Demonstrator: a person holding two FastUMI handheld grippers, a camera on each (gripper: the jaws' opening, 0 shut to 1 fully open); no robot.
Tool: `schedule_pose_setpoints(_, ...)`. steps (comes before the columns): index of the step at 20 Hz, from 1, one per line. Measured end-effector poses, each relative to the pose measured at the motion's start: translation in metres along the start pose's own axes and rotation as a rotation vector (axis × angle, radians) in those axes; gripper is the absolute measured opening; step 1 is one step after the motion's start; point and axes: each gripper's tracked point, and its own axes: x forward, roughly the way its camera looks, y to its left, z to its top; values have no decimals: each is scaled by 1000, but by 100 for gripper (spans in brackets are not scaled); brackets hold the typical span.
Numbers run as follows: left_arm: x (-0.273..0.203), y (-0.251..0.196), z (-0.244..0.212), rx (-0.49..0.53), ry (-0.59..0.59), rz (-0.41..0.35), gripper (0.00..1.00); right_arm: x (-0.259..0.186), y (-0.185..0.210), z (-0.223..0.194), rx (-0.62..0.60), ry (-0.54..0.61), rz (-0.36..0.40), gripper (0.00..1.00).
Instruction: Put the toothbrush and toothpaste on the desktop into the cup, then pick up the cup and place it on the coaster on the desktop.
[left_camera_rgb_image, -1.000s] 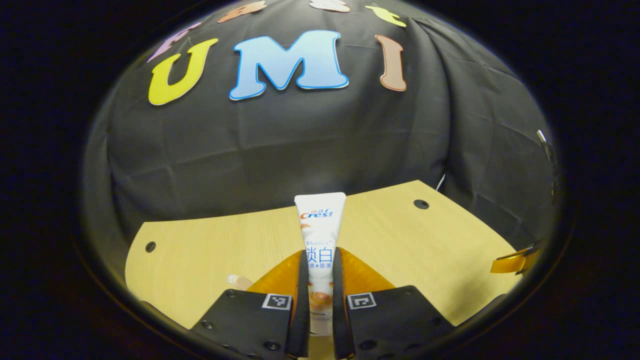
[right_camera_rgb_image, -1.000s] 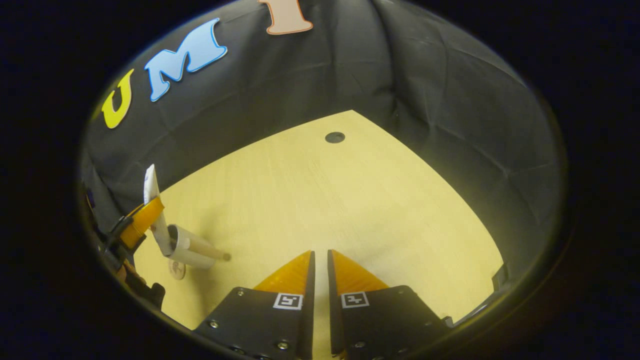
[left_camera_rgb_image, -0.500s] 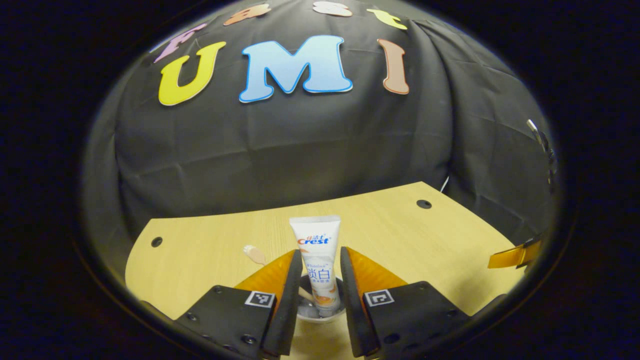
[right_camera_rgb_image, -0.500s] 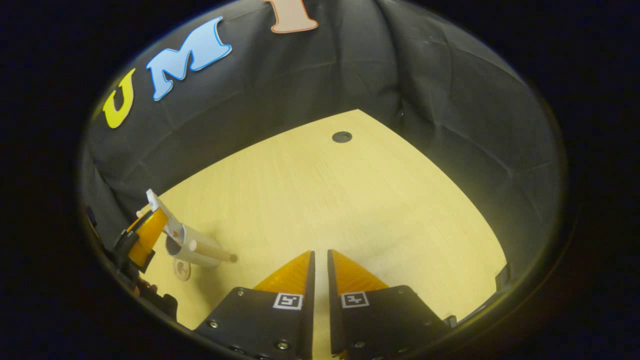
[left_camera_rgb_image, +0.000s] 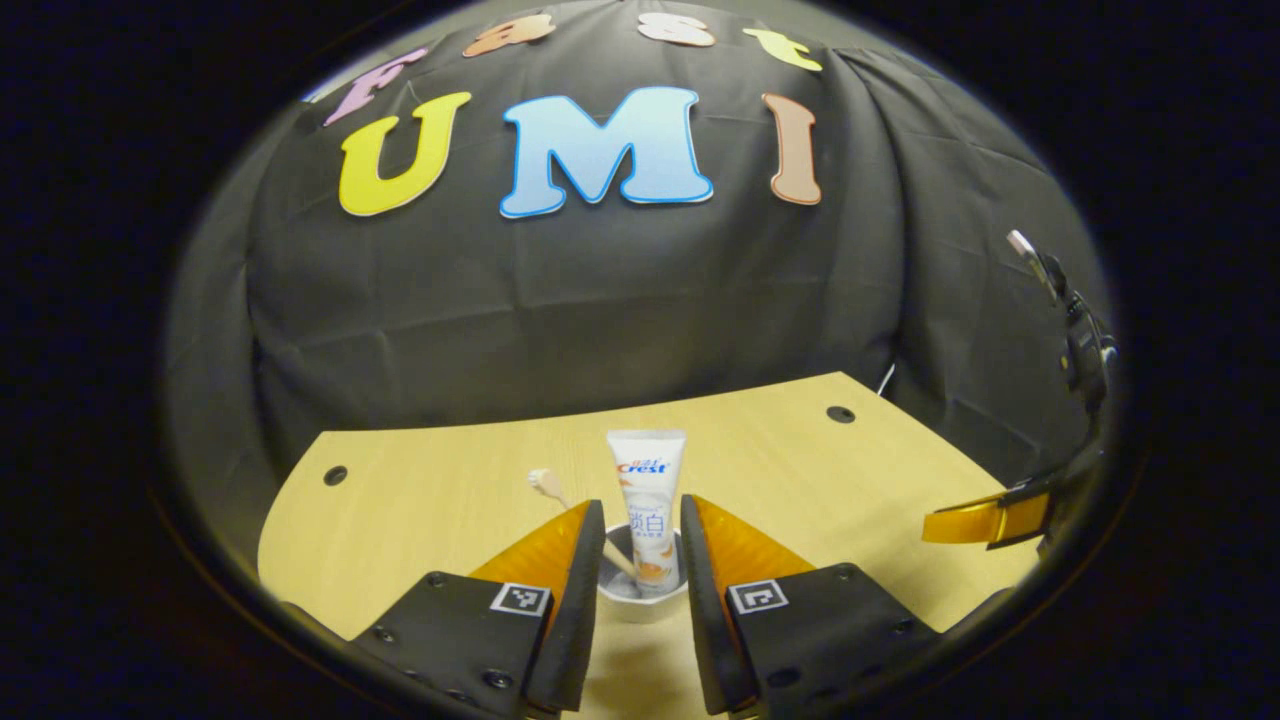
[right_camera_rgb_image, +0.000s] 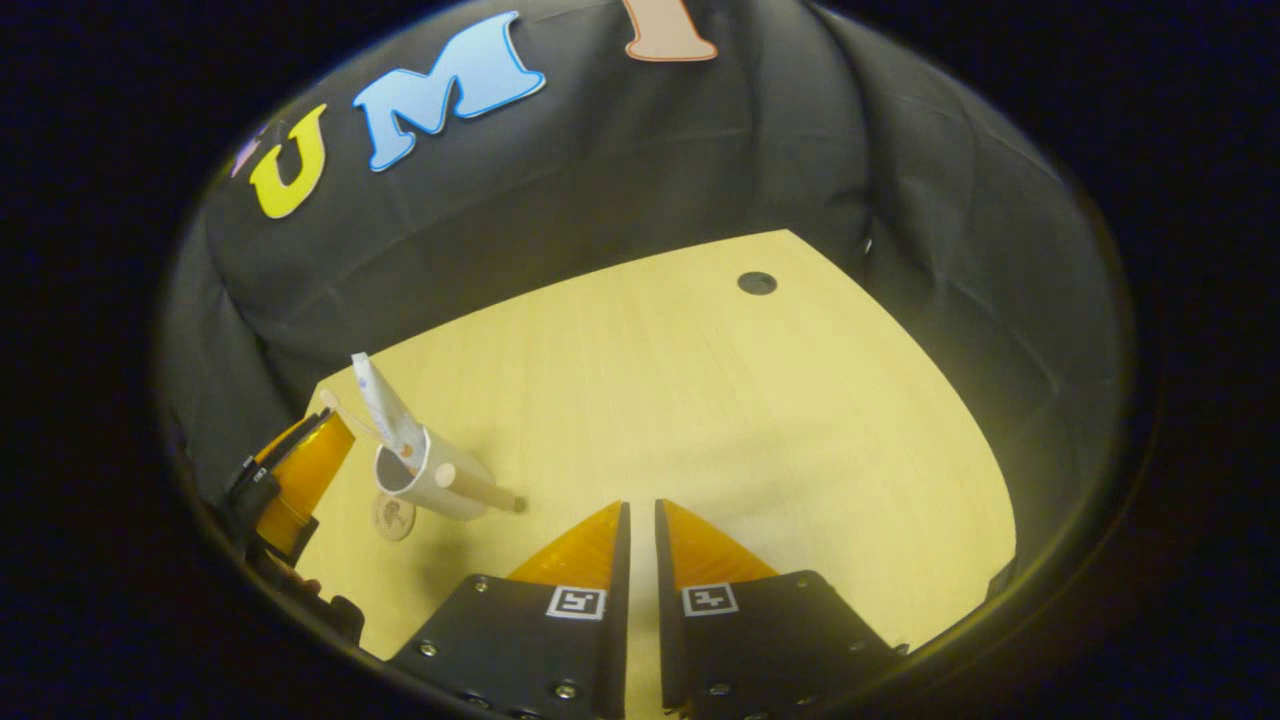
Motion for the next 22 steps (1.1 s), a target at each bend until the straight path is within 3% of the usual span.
schedule_pose_setpoints(8, -44, 46, -33, -51, 77, 45, 51, 3, 27, 6, -105, 12, 103, 22)
schedule_pose_setpoints(9, -48, 51, -38, -68, 84, 47, 51, 6, 30, 7, -126, 16, 115, 45)
schedule_pose_setpoints(10, -57, 57, -41, -80, 89, 57, 51, 5, 32, 9, -154, 22, 122, 48)
schedule_pose_setpoints(11, -64, 64, -45, -89, 93, 69, 51, 5, 34, 10, -187, 25, 133, 58)
schedule_pose_setpoints(13, -77, 76, -55, -93, 102, 94, 51, 7, 41, 12, -267, 37, 161, 60)
schedule_pose_setpoints(15, -89, 88, -65, -96, 119, 120, 51, 11, 48, 16, -366, 46, 183, 53)
schedule_pose_setpoints(16, -92, 91, -72, -103, 129, 129, 53, 12, 51, 16, -420, 55, 196, 62)
schedule_pose_setpoints(18, -99, 99, -85, -121, 154, 144, 64, 16, 58, 14, -532, 87, 227, 63)
schedule_pose_setpoints(22, -117, 113, -102, -142, 185, 173, 66, 23, 64, 2, -701, 155, 285, 63)
